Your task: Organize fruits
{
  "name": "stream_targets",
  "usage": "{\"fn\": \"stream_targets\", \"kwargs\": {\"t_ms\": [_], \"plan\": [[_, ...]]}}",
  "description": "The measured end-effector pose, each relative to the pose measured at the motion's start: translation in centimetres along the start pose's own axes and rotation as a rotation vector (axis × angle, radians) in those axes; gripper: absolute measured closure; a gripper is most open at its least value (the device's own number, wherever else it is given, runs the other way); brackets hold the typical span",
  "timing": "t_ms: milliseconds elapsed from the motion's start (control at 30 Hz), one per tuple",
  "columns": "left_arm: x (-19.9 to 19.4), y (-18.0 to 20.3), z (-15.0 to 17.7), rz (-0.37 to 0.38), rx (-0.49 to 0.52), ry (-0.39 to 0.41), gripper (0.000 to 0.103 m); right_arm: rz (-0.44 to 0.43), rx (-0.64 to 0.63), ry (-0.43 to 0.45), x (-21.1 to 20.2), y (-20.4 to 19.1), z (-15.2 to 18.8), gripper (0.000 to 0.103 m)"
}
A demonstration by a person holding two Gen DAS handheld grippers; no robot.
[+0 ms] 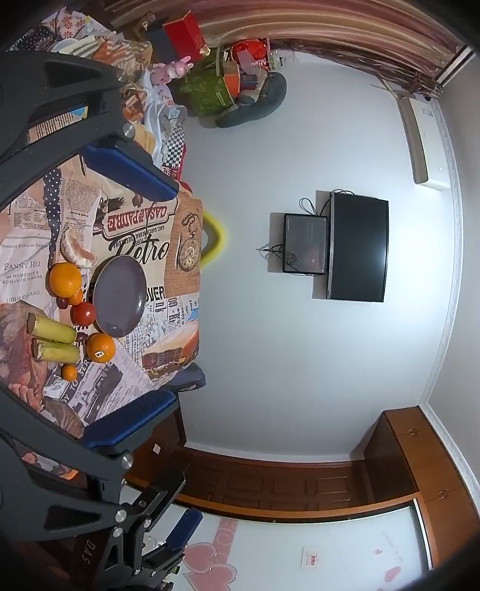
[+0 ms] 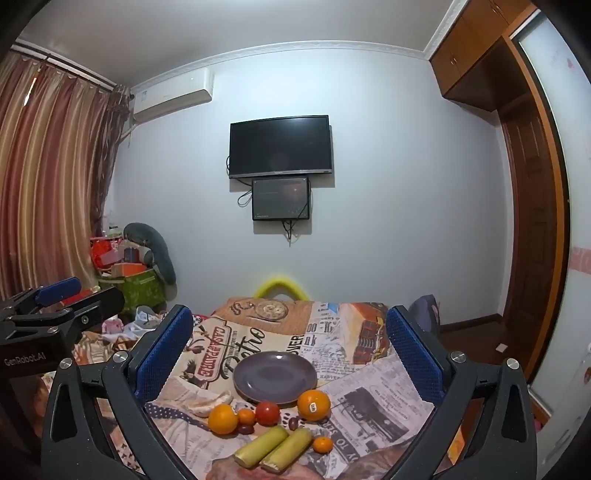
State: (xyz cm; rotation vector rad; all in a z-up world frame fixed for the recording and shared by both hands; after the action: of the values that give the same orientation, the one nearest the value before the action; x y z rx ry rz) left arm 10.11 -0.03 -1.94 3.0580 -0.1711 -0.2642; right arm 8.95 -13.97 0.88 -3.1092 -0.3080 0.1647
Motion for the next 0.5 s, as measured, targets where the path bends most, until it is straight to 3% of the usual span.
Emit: {"fn": "stream_targets", "kwargs": {"t_ms": [500], "plan": [[0.27, 0.05, 0.1, 0.0, 0.0, -0.004, 0.0, -0.008, 0.005, -0.005, -0.07, -0.09, 0.0, 0.0]]}}
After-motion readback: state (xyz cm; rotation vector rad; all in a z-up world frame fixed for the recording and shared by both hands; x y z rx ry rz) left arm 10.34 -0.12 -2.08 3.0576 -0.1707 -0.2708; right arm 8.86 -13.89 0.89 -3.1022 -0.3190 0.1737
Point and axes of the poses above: each gripper's, at about its wrist camera, not at the fingertips, and x roughly the way its jaws point, y to its right, z to its underside, the point moved 10 cm from there along x, roughly the way its jaws point, and after that the axes turned 6 degrees about z, right-handed, at the moved point
